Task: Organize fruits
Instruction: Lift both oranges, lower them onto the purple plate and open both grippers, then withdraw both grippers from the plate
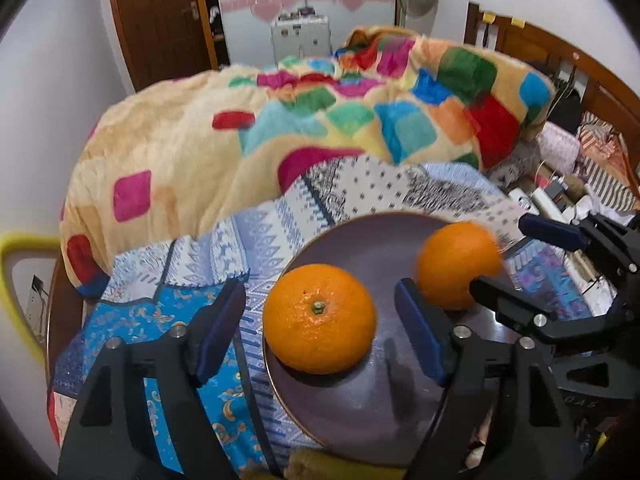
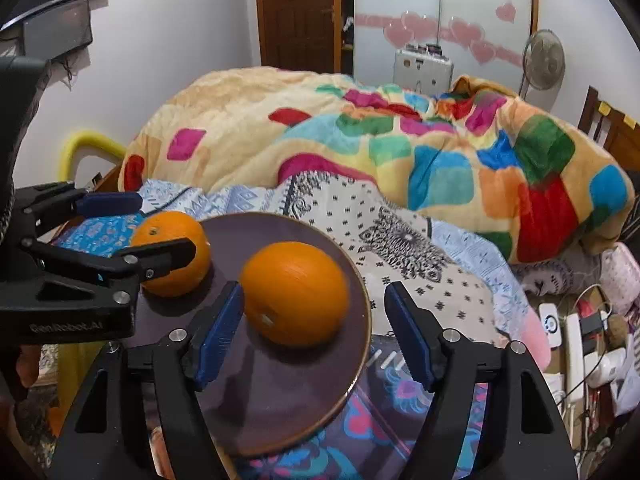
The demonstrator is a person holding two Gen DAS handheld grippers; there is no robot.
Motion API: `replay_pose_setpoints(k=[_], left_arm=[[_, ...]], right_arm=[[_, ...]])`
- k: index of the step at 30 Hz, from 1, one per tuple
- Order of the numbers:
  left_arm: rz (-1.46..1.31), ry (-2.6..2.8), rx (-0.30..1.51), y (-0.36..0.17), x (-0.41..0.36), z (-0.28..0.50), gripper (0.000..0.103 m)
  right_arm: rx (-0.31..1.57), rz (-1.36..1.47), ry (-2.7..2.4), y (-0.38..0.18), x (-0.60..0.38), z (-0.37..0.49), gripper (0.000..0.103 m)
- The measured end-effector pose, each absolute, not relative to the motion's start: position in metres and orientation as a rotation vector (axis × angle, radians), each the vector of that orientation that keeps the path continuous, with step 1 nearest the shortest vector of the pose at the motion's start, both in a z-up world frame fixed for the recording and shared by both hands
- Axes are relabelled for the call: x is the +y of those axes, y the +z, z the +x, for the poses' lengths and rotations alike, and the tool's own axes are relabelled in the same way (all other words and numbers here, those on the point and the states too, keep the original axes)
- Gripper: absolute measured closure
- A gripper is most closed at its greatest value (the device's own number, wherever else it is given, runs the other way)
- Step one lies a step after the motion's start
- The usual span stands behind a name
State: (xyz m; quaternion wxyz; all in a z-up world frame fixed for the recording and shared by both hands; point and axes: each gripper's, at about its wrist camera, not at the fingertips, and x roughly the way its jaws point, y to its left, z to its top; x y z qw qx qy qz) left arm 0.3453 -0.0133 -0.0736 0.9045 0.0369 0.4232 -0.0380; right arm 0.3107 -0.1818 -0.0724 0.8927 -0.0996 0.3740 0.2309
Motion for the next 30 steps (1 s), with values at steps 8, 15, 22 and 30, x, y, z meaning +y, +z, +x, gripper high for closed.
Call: replay_pose_setpoints(k=[8, 15, 22, 30], left_arm=[[0.029, -0.061, 0.766, -0.032, -0.004, 0.295, 0.026], [-0.002, -0.045, 0.69, -0.012, 0.003, 0.237, 0.026], [-0.001, -0.026, 0.66, -0.012, 0.008, 0.188, 0.026], [-0.032, -0.037, 0.709, -0.044, 0.014, 0.154, 0.027]], right_arm=[[0.684, -0.207, 0.463, -0.04, -0.192, 0.27, 0.033], [0.609, -0.212, 0.468, -0.016, -0.199, 0.224, 0.032], [0.584, -0.207, 0.496, -0.012, -0.205, 0.185, 0.031], [0.634, -0.18, 0.51, -0.039, -0.213, 0.16, 0.029]])
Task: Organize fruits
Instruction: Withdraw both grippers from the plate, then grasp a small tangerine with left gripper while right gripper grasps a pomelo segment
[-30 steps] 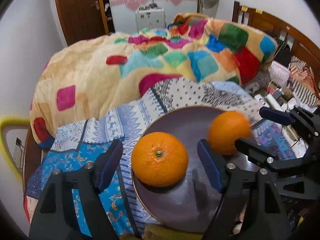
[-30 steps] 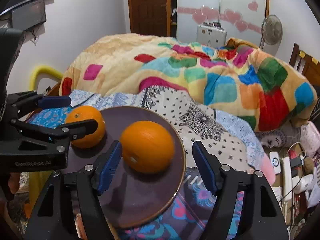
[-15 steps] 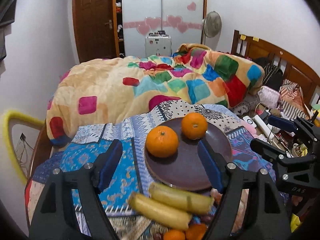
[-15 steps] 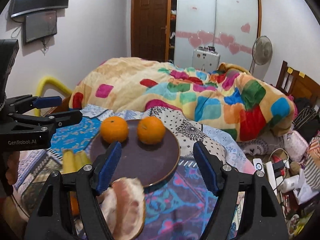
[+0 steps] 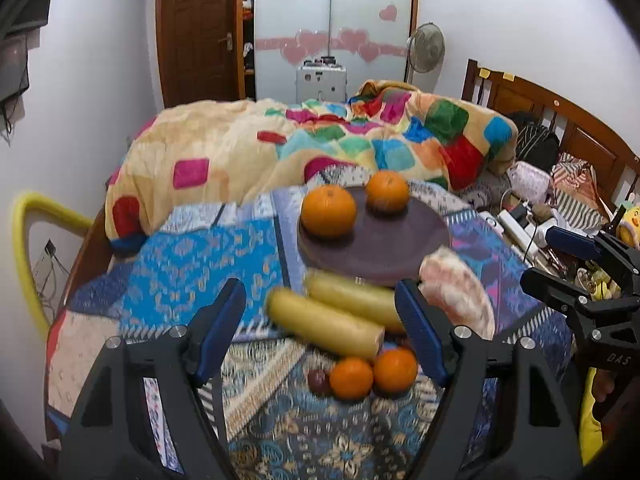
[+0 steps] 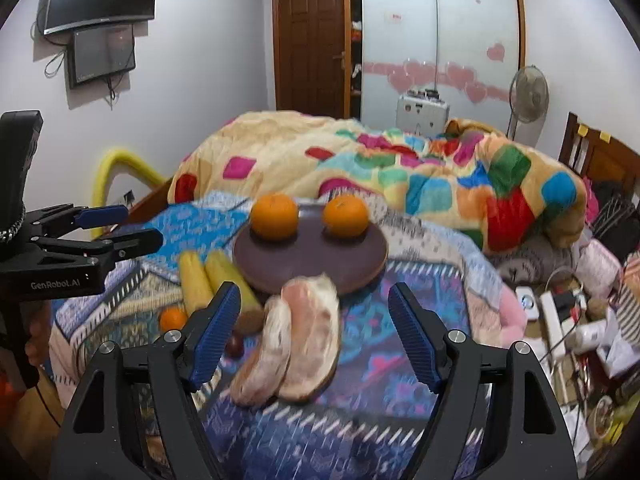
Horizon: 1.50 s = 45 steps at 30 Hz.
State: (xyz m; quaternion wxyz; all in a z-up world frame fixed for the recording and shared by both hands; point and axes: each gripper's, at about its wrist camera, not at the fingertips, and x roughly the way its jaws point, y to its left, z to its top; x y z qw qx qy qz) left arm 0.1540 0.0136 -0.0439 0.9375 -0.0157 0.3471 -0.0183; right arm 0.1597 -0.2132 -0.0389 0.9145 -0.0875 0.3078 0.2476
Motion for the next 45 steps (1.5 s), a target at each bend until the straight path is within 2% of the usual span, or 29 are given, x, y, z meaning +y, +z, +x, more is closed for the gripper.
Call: replay_pose_setpoints(k=[5, 10, 11, 13, 16, 28, 29, 31, 45], left_arm=[[-0.058, -0.048, 0.759, -0.07, 0.018, 0.143, 0.038], [-0.069, -0.07, 0.802, -0.091, 0.02, 0.137, 0.059], [-0.07, -0.077, 0.809, -0.094, 0.019, 0.136, 0.061], [-0.068, -0.088, 0.818, -0.099, 0.018, 0.134, 0.066], [-0.074, -0.112, 0.826, -0.104, 0.016, 0.132, 0.068], [-0.023, -0.149, 0.845, -0.118, -0.002, 0.137, 0.068], [-0.022, -0.147, 0.841, -0.118, -0.003, 0.138, 0.068], [-0.019, -0.145, 0.836, -0.118, -0.004, 0.139, 0.07], [-0.045, -0.136, 0.784, -0.099, 0.005, 0.129, 0.073]], right_arm=[[0.666, -0.188, 0.496, -0.064, -0.215, 0.152, 0.029], [0.697, -0.164, 0.514, -0.08, -0.211, 0.149, 0.031], [0.703, -0.159, 0.517, -0.082, -0.209, 0.15, 0.033], [0.729, -0.149, 0.531, -0.088, -0.206, 0.156, 0.049], [0.763, -0.127, 0.558, -0.096, -0.201, 0.162, 0.06], [0.748, -0.161, 0.571, -0.104, -0.184, 0.159, 0.062], [0.744, -0.167, 0.568, -0.105, -0.184, 0.159, 0.063], [0.732, -0.181, 0.548, -0.105, -0.184, 0.158, 0.076], [0.722, -0.083, 0.591, -0.088, -0.202, 0.157, 0.082]])
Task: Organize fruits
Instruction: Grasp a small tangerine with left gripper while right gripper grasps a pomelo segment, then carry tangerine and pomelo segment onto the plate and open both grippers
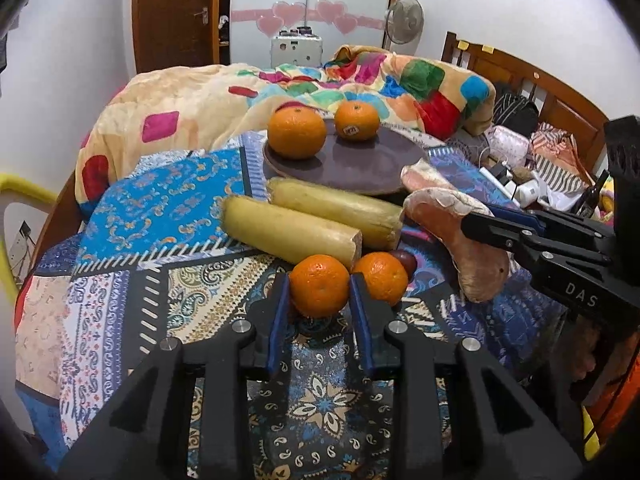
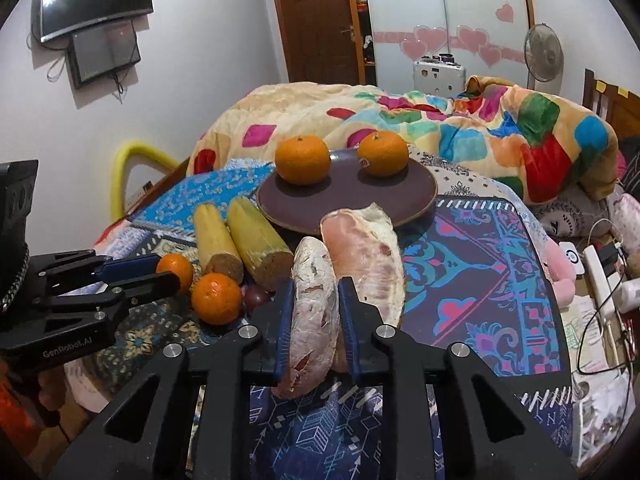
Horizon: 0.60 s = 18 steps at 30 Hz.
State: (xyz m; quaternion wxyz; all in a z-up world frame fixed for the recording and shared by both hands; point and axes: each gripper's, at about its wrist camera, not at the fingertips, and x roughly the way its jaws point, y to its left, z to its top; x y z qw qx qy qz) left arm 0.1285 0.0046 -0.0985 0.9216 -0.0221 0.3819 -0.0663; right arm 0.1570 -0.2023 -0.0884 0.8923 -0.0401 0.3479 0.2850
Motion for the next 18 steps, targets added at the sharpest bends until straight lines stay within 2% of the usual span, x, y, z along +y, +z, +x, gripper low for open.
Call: replay_pose_setpoints(k=[18], left_arm=[[-0.036, -0.113, 0.686, -0.052, 0.004, 0.139, 0.073]], right_arm=[[0.582, -0.111, 0.555, -0.035, -0.208, 0.162, 0.083]])
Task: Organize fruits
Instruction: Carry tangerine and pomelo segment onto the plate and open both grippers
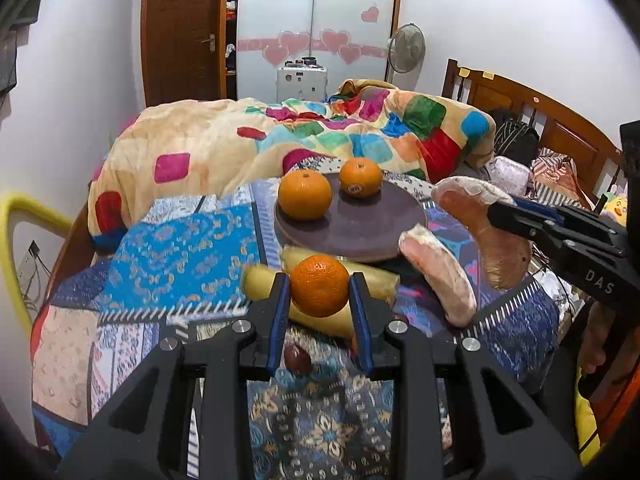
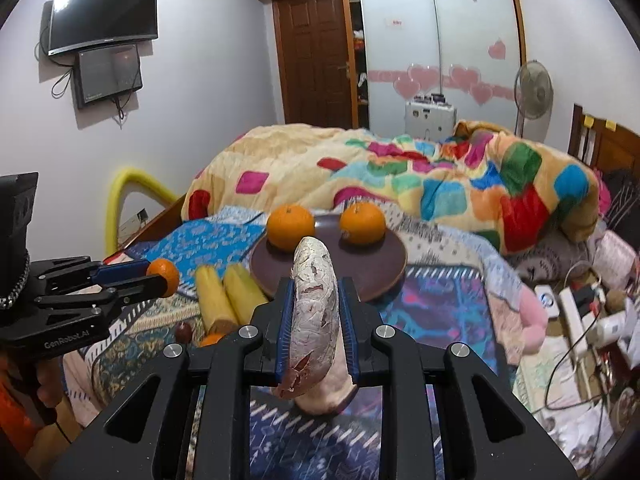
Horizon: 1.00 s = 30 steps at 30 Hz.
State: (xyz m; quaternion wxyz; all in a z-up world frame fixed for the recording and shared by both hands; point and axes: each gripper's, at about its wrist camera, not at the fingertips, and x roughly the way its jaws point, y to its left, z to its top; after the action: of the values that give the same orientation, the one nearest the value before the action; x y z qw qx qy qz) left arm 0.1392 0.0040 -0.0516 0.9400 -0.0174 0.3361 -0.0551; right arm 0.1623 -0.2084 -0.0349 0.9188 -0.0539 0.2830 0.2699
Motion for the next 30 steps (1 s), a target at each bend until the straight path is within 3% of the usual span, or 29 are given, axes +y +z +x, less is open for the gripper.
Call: replay_pose_setpoints(k=[13, 30], left_arm=[[-0.005, -0.102, 0.675, -0.048, 0.001, 0.188, 0.073], [0.016, -0.107, 0.762, -0.078, 0.007, 0.254, 0.073]], right_arm=[[0.537, -0.118, 0.541, -0.023, -0.197, 0.199, 0.083], [0.614, -0.167, 0.538, -0.051, -0.158, 0.261, 0.083]])
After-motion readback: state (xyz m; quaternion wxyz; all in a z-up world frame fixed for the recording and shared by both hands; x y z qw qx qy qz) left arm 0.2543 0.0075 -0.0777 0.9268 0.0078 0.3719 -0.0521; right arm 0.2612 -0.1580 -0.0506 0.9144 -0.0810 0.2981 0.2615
